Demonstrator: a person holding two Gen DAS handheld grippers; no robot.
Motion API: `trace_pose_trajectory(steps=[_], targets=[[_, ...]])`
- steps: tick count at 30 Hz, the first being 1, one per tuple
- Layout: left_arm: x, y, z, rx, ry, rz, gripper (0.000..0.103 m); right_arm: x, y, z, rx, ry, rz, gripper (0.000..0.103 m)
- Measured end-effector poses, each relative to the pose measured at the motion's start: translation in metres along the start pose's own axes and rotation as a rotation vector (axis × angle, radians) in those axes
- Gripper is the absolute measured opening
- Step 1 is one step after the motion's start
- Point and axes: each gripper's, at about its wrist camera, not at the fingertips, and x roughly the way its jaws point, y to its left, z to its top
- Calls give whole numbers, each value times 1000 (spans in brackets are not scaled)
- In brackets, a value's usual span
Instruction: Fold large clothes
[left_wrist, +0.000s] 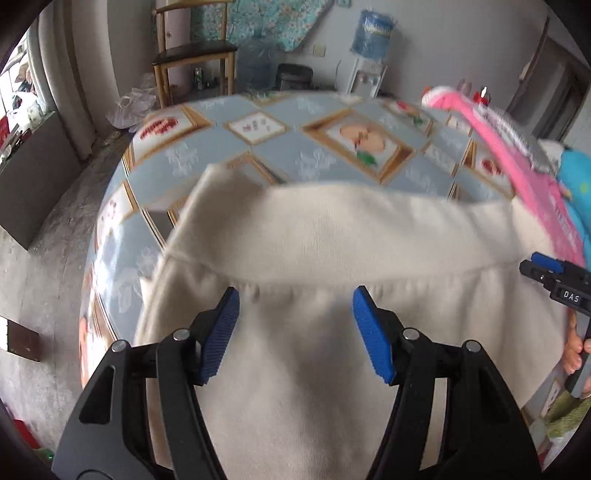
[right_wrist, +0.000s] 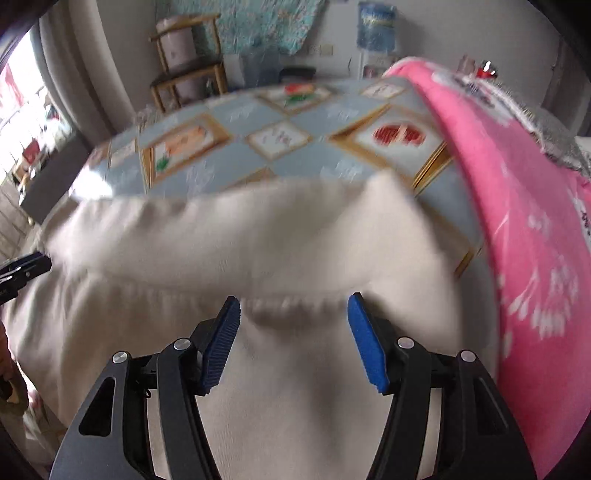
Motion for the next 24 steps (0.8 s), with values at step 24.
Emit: trace_pose_trajectory(steps=[24], targets=[[-52, 0, -103, 52, 38, 105, 68, -70, 3, -128, 32, 14, -25, 75]])
